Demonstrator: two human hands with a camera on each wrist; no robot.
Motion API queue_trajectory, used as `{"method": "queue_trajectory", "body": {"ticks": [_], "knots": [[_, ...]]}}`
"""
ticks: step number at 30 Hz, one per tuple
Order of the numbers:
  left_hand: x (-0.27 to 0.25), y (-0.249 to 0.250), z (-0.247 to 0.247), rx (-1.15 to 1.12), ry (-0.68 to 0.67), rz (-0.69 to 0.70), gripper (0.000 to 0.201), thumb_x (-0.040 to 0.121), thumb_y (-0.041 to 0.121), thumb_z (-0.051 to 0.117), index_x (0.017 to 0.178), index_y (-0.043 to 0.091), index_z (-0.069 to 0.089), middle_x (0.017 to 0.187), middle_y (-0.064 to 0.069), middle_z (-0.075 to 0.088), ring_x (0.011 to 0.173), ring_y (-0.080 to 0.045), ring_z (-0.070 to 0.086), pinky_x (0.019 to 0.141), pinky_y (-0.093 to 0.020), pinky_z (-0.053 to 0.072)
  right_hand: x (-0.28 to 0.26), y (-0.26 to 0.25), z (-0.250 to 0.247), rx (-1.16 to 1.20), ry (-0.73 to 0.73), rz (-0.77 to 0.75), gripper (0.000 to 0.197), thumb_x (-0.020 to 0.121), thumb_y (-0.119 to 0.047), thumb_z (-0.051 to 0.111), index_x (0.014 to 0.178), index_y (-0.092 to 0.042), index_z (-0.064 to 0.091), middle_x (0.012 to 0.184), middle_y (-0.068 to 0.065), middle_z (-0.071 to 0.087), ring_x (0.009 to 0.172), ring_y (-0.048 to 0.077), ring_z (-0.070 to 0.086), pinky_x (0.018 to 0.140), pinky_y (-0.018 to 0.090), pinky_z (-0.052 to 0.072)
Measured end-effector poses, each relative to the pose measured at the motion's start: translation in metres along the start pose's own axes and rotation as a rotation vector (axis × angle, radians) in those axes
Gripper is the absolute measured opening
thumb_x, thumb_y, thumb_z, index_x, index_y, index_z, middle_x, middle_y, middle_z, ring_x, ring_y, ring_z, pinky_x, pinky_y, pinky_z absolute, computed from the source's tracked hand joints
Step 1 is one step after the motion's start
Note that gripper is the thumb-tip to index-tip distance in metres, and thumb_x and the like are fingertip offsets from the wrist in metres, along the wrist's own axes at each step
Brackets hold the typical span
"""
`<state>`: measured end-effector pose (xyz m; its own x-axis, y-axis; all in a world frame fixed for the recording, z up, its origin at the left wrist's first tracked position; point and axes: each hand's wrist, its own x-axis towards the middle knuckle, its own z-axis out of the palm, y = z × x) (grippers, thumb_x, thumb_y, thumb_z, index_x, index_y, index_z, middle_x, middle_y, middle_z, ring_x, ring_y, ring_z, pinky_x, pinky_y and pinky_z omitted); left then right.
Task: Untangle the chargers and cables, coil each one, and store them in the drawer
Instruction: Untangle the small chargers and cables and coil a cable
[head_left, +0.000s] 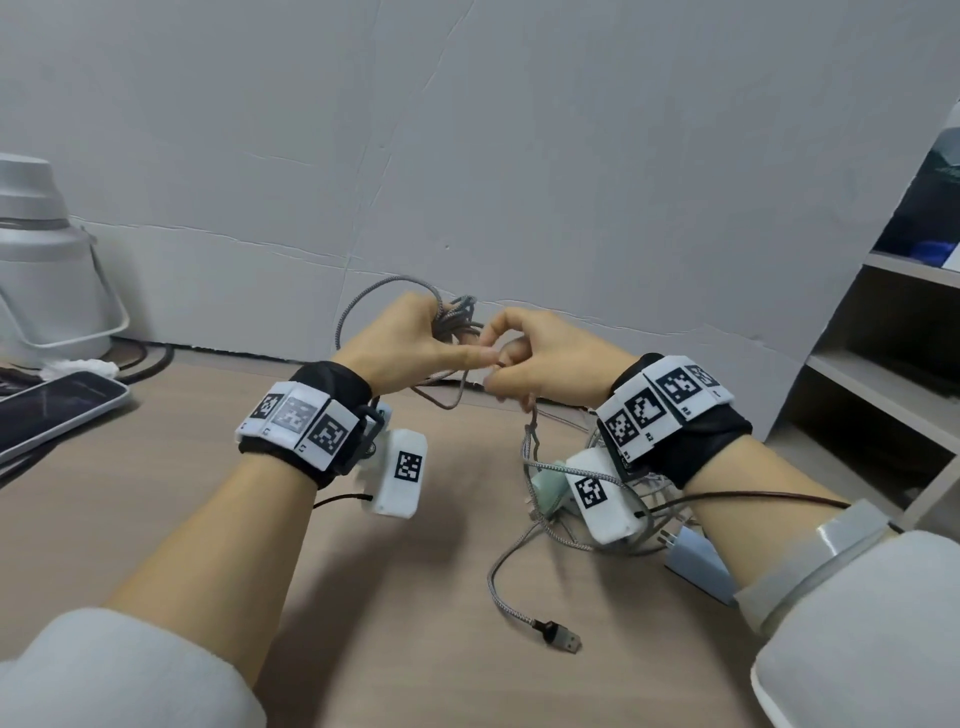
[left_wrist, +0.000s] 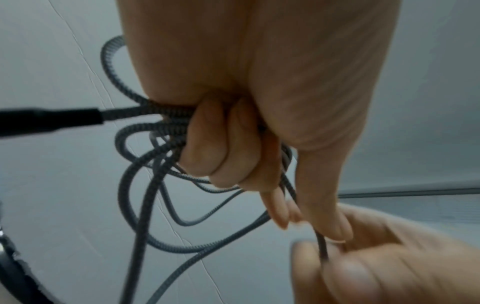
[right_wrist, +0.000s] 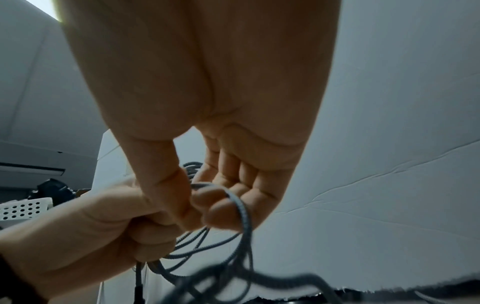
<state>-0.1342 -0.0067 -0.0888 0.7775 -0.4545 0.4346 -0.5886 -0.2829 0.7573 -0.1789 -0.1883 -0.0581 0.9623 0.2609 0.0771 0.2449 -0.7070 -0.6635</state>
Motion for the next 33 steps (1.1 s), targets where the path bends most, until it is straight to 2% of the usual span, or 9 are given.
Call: {"method": "queue_trajectory", "body": {"ticks": [8, 11, 16, 18, 20, 23, 28, 31, 33], "knots": [[0.009, -0.011, -0.013, -0.077, 0.498, 0.039, 0.027, 0.086, 0.031, 0.079, 0.077, 0.011, 0.064, 0.062, 0.009, 0.054, 0.053, -0.002, 0.046, 0.058, -0.016, 0.039, 0.000, 0.019, 0.005, -0.022, -0.148, 0.019, 0.013, 0.089, 0.000, 0.067, 0.099, -0.006, 0.063, 0.076, 0.007, 0.072, 0.070, 0.017, 0.063, 0.070, 0.024, 0.051], [0.011, -0.011, -0.013, -0.101, 0.571, 0.044, 0.029, 0.085, 0.033, 0.080, 0.074, 0.014, 0.061, 0.060, 0.008, 0.050, 0.050, -0.002, 0.042, 0.055, -0.015, 0.037, -0.001, 0.024, 0.007, -0.047, -0.150, 0.025, 0.008, 0.091, -0.003, 0.065, 0.097, -0.009, 0.067, 0.084, 0.010, 0.077, 0.077, 0.012, 0.065, 0.069, 0.018, 0.048], [0.010, -0.005, -0.004, -0.101, 0.365, 0.054, 0.031, 0.089, 0.028, 0.076, 0.076, 0.004, 0.062, 0.062, 0.005, 0.053, 0.053, -0.006, 0.045, 0.057, -0.019, 0.039, -0.001, 0.025, 0.004, 0.057, -0.123, 0.049, 0.017, 0.094, -0.014, 0.069, 0.108, -0.005, 0.066, 0.095, 0.011, 0.077, 0.097, 0.025, 0.073, 0.088, 0.036, 0.055], [0.007, 0.001, 0.001, -0.068, 0.219, 0.077, 0.035, 0.090, 0.024, 0.075, 0.071, -0.001, 0.059, 0.059, 0.004, 0.048, 0.052, -0.008, 0.040, 0.053, -0.020, 0.035, 0.001, 0.022, 0.001, 0.121, -0.055, 0.055, 0.027, 0.091, -0.014, 0.072, 0.114, -0.002, 0.064, 0.099, 0.014, 0.076, 0.093, 0.024, 0.073, 0.086, 0.033, 0.056], [0.007, 0.002, 0.003, -0.036, 0.106, 0.073, 0.037, 0.090, 0.025, 0.076, 0.064, 0.007, 0.056, 0.054, 0.006, 0.041, 0.051, -0.010, 0.035, 0.049, -0.022, 0.031, 0.003, 0.018, -0.004, 0.197, 0.021, 0.038, 0.030, 0.088, -0.012, 0.075, 0.114, -0.002, 0.064, 0.096, 0.012, 0.074, 0.087, 0.019, 0.069, 0.083, 0.032, 0.058], [0.005, 0.000, 0.001, -0.018, 0.012, 0.045, 0.049, 0.088, 0.038, 0.076, 0.065, 0.004, 0.050, 0.058, -0.004, 0.032, 0.052, -0.019, 0.027, 0.047, -0.031, 0.023, 0.003, 0.014, -0.012, 0.253, 0.083, -0.002, 0.024, 0.084, -0.010, 0.078, 0.105, -0.008, 0.068, 0.097, 0.009, 0.073, 0.090, 0.018, 0.069, 0.090, 0.042, 0.057], [0.006, 0.005, -0.001, -0.076, 0.334, 0.075, 0.039, 0.093, 0.024, 0.071, 0.063, 0.012, 0.049, 0.045, 0.015, 0.036, 0.043, -0.003, 0.031, 0.046, -0.013, 0.029, -0.002, 0.021, 0.000, 0.173, -0.112, 0.049, 0.024, 0.088, -0.011, 0.076, 0.108, -0.006, 0.063, 0.106, 0.018, 0.074, 0.092, 0.020, 0.069, 0.092, 0.041, 0.055], [0.007, 0.001, -0.006, -0.118, 0.541, 0.049, 0.039, 0.094, 0.024, 0.071, 0.065, 0.005, 0.053, 0.045, 0.014, 0.035, 0.038, -0.003, 0.029, 0.041, -0.014, 0.026, -0.008, 0.029, 0.016, 0.100, -0.214, 0.025, 0.006, 0.096, -0.011, 0.066, 0.098, -0.008, 0.061, 0.100, 0.016, 0.076, 0.089, 0.016, 0.066, 0.087, 0.032, 0.048], [0.007, -0.008, -0.014, -0.142, 0.654, 0.001, 0.039, 0.093, 0.028, 0.072, 0.066, 0.007, 0.053, 0.044, 0.013, 0.033, 0.036, -0.004, 0.027, 0.039, -0.018, 0.026, -0.008, 0.032, 0.020, 0.173, -0.181, 0.014, 0.012, 0.100, -0.008, 0.057, 0.089, -0.003, 0.059, 0.083, 0.017, 0.071, 0.081, 0.024, 0.066, 0.081, 0.031, 0.050]]}}
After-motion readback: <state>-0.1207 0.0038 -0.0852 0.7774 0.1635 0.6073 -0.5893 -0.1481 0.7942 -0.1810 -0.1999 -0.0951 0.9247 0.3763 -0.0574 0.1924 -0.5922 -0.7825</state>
